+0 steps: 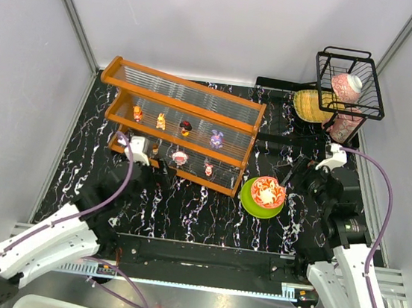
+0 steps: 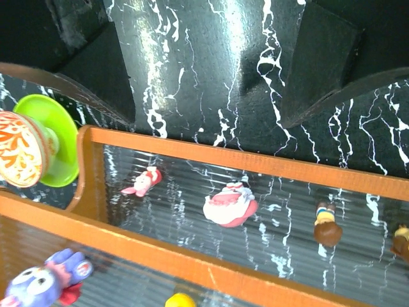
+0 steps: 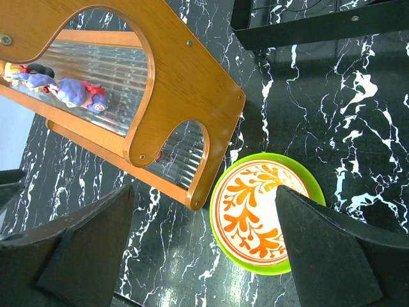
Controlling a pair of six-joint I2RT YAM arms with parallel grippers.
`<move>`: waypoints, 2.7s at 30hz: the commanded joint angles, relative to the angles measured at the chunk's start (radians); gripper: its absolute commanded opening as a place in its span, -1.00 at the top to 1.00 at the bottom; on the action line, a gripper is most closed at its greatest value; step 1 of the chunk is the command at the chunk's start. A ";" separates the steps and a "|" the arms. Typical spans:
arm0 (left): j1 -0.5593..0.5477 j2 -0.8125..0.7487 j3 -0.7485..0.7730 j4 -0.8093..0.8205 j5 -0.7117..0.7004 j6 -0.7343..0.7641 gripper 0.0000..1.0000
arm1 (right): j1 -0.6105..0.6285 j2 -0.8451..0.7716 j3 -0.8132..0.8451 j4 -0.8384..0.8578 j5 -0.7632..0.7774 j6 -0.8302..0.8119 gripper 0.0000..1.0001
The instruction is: Place and organize the plastic toys onto the shelf
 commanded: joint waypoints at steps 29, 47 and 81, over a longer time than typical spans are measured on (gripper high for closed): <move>-0.051 0.546 -0.084 0.785 -0.184 0.125 -0.98 | -0.006 -0.003 0.017 0.007 -0.001 -0.030 -0.96; 0.023 0.705 -0.084 0.934 -0.069 0.168 -0.95 | -0.005 0.018 0.017 0.004 0.005 -0.030 -0.96; 0.028 0.790 -0.064 0.956 -0.083 0.154 -0.57 | -0.006 0.023 0.009 0.010 0.017 -0.022 -0.98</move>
